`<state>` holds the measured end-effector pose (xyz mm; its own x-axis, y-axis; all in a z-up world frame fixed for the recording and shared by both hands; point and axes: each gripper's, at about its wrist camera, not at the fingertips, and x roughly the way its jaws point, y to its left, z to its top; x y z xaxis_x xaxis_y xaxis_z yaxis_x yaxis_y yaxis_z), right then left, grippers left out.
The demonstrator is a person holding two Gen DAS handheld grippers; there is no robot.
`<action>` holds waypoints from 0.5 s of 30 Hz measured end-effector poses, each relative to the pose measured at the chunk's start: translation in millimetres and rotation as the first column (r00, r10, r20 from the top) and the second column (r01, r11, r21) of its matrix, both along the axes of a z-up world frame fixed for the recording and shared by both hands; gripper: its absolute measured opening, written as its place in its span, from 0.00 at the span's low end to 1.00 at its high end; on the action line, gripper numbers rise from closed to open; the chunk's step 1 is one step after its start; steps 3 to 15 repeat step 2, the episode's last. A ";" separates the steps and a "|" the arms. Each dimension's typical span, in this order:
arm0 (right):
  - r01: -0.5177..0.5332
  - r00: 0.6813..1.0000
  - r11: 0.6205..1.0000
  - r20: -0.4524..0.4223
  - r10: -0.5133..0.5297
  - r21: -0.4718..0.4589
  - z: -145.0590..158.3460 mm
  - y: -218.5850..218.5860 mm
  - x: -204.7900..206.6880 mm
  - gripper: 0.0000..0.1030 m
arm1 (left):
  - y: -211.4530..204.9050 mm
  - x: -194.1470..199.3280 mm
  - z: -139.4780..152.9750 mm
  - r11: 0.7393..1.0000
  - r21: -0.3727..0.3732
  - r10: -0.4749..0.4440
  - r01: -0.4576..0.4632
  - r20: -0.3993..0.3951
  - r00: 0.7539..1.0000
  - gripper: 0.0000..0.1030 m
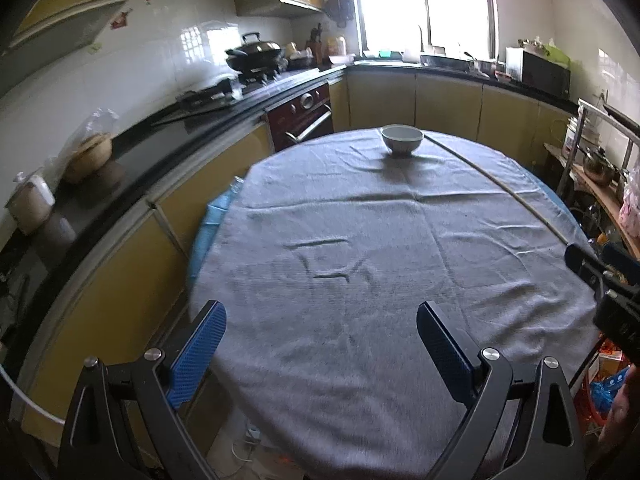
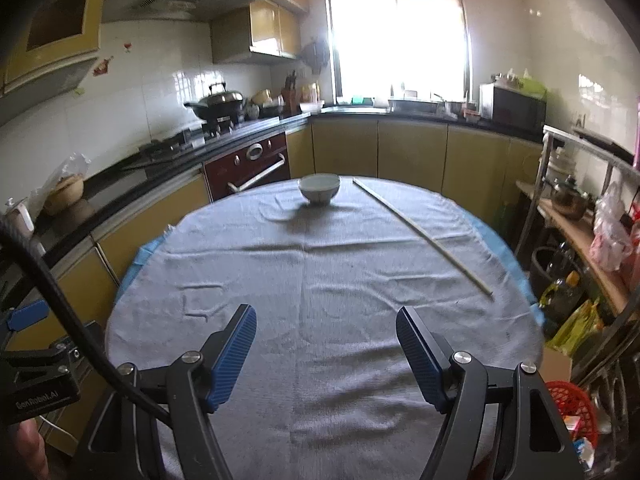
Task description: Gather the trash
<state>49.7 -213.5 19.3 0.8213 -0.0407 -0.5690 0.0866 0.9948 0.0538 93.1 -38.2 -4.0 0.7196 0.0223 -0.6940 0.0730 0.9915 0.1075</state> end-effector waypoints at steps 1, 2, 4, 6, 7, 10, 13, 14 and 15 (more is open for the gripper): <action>0.005 1.000 1.000 -0.026 -0.004 0.009 -9.4 -3.4 10.1 0.73 | -3.6 11.2 -9.4 1.000 -0.009 -0.015 0.015 -0.027 1.000 0.93; 0.008 0.999 1.000 -0.041 -0.008 0.016 -15.8 -5.9 16.1 0.73 | -7.2 21.2 -19.0 0.999 -0.023 -0.035 0.033 -0.051 0.998 0.93; 0.008 0.999 1.000 -0.041 -0.008 0.016 -15.8 -5.9 16.1 0.73 | -7.2 21.2 -19.0 0.999 -0.023 -0.035 0.033 -0.051 0.998 0.93; 0.008 0.999 1.000 -0.041 -0.008 0.016 -15.8 -5.9 16.1 0.73 | -7.2 21.2 -19.0 0.999 -0.023 -0.035 0.033 -0.051 0.998 0.93; 0.008 0.999 1.000 -0.041 -0.008 0.016 -15.8 -5.9 16.1 0.73 | -7.2 21.2 -19.0 0.999 -0.023 -0.035 0.033 -0.051 0.998 0.93; 0.008 0.999 1.000 -0.041 -0.008 0.016 -15.8 -5.9 16.1 0.73 | -7.2 21.2 -19.0 0.999 -0.023 -0.035 0.033 -0.051 0.998 0.93; 0.008 0.999 1.000 -0.041 -0.008 0.016 -15.8 -5.9 16.1 0.73 | -7.2 21.2 -19.0 0.999 -0.023 -0.035 0.033 -0.051 0.998 0.93; 0.008 0.999 1.000 -0.041 -0.008 0.016 -15.8 -5.9 16.1 0.73 | -7.2 21.2 -19.0 0.999 -0.023 -0.035 0.033 -0.051 0.998 0.93; 0.008 0.999 1.000 -0.041 -0.008 0.016 -15.8 -5.9 16.1 0.73 | -7.2 21.2 -19.0 0.999 -0.023 -0.035 0.033 -0.051 0.998 0.93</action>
